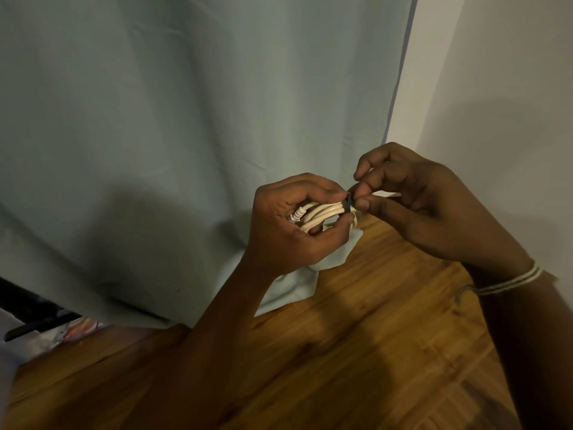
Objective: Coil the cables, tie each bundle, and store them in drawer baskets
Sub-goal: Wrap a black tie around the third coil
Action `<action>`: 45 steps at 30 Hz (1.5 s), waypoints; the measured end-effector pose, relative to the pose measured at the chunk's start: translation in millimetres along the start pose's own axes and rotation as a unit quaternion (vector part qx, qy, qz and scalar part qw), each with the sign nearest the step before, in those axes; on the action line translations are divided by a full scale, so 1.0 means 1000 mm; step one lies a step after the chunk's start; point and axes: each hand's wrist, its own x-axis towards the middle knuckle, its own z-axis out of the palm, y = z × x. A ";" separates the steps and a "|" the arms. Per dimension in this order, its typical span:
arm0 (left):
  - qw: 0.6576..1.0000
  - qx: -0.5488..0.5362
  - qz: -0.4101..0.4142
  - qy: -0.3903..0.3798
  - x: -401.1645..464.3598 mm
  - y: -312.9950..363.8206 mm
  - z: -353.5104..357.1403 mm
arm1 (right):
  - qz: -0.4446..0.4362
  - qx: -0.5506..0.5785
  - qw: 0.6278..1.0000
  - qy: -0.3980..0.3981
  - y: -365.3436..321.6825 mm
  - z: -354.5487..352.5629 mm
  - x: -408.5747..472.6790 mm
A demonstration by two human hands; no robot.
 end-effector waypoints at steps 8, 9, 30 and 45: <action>1.000 -0.005 -0.013 -0.002 -0.004 0.002 0.005 | 0.005 0.030 1.000 0.001 -0.001 0.005 -0.005; 1.000 -0.003 -0.014 -0.001 -0.003 0.002 0.006 | 0.007 0.050 0.999 0.009 0.000 0.005 -0.004; 1.000 0.006 -0.010 -0.006 -0.003 -0.002 0.007 | -0.016 0.136 0.990 0.030 0.015 0.007 -0.006; 0.967 -0.140 -0.209 0.047 -0.004 0.005 0.044 | 0.090 0.243 0.952 0.161 0.030 0.019 -0.032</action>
